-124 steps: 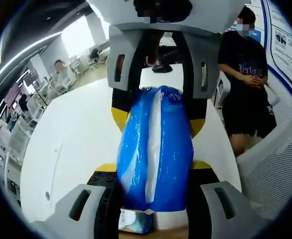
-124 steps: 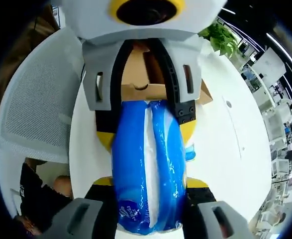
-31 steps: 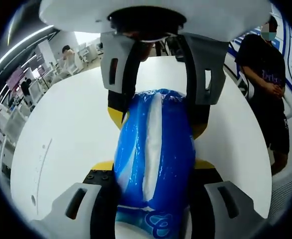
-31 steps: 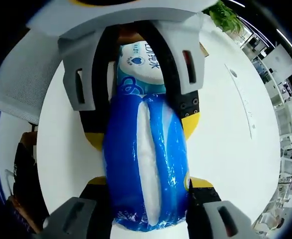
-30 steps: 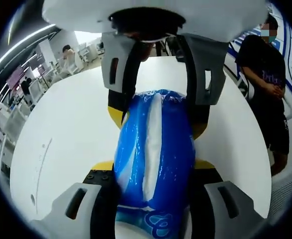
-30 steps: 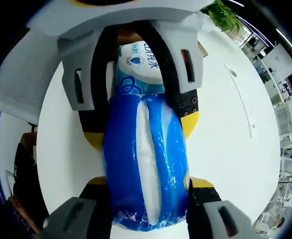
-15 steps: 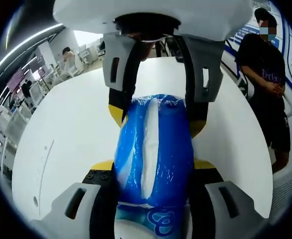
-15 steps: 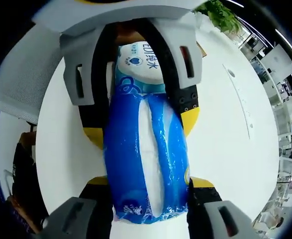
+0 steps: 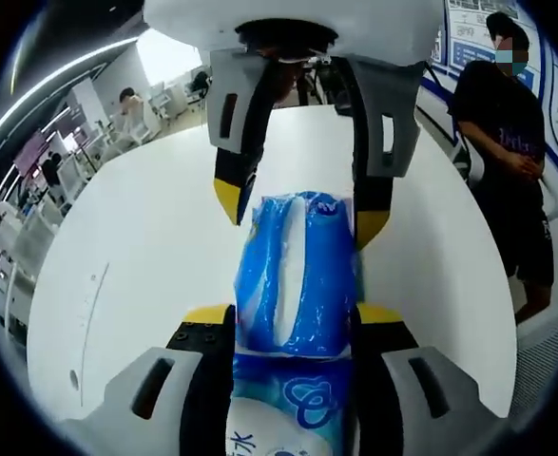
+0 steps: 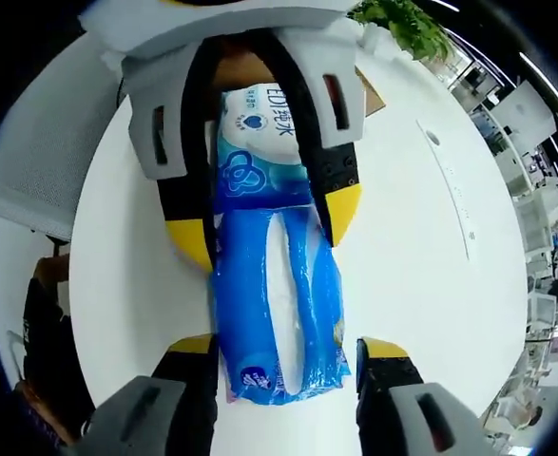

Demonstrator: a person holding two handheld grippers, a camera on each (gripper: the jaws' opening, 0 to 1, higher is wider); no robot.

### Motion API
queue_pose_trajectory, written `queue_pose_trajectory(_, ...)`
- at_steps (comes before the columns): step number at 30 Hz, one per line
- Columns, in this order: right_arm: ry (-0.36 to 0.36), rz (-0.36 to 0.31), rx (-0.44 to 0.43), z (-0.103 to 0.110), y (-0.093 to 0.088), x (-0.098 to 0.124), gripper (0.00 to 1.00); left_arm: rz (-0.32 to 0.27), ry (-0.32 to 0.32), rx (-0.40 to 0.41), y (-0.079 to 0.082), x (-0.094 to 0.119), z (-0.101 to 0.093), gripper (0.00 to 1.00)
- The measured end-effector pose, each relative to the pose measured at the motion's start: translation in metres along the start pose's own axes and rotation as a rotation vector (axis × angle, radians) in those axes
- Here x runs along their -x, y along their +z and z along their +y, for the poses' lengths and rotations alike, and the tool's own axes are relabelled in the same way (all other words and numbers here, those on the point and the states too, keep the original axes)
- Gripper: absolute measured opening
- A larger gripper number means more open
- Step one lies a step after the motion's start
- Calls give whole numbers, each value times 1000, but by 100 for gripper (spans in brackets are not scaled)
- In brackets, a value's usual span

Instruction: Operate the shoe box by opening the lid, removing the specified soft item, and placing it in the target area until the item is outside and the box remains undamaged.

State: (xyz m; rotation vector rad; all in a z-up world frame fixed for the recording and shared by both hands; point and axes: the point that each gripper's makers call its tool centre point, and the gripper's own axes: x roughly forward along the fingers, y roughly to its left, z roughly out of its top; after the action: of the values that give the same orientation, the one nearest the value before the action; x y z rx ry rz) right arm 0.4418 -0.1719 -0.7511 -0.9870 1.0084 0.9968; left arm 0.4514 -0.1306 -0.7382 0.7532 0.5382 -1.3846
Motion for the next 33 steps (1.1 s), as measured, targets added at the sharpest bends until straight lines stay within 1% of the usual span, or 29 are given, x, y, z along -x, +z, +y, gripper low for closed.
queue_pose_trajectory(5, -13, -16, -19, -1, 7, 6, 56, -21, 15, 12, 4, 15, 7, 47)
queue_pose_trajectory(8, -20, -50, -76, -1, 14, 12, 58, -53, 11, 69, 6, 25, 8, 47)
queue_pose_trajectory(9, -21, -68, -104, -2, 18, 14, 59, -57, 20, 77, 5, 29, 10, 47)
queue_pose_trajectory(12, -34, -85, -126, -5, 25, 22, 62, -74, 19, 107, 5, 38, 12, 49)
queue_pose_trajectory(14, -43, -97, -144, -6, 30, 25, 61, -81, 34, 103, 4, 47, 14, 52)
queue_pose_trajectory(18, -53, -147, -206, -4, 46, 33, 60, -101, 43, 108, 3, 67, 17, 55)
queue_pose_trajectory(21, -63, -203, -264, -2, 61, 37, 62, -108, 42, 108, -4, 82, 15, 57)
queue_pose_trajectory(22, -64, -224, -295, -1, 67, 38, 62, -104, 46, 102, -9, 88, 14, 57)
queue_pose_trajectory(24, -61, -238, -307, 2, 73, 40, 63, -97, 52, 104, -16, 97, 14, 58)
queue_pose_trajectory(27, -78, -247, -322, 5, 80, 42, 63, -100, 70, 121, -25, 111, 17, 58)
queue_pose_trajectory(29, -84, -304, -372, 7, 92, 46, 63, -107, 85, 139, -29, 122, 18, 58)
queue_pose_trajectory(32, -89, -343, -423, 8, 102, 50, 64, -110, 109, 153, -37, 139, 22, 58)
queue_pose_trajectory(33, -96, -351, -434, 9, 105, 51, 65, -111, 113, 156, -38, 141, 22, 58)
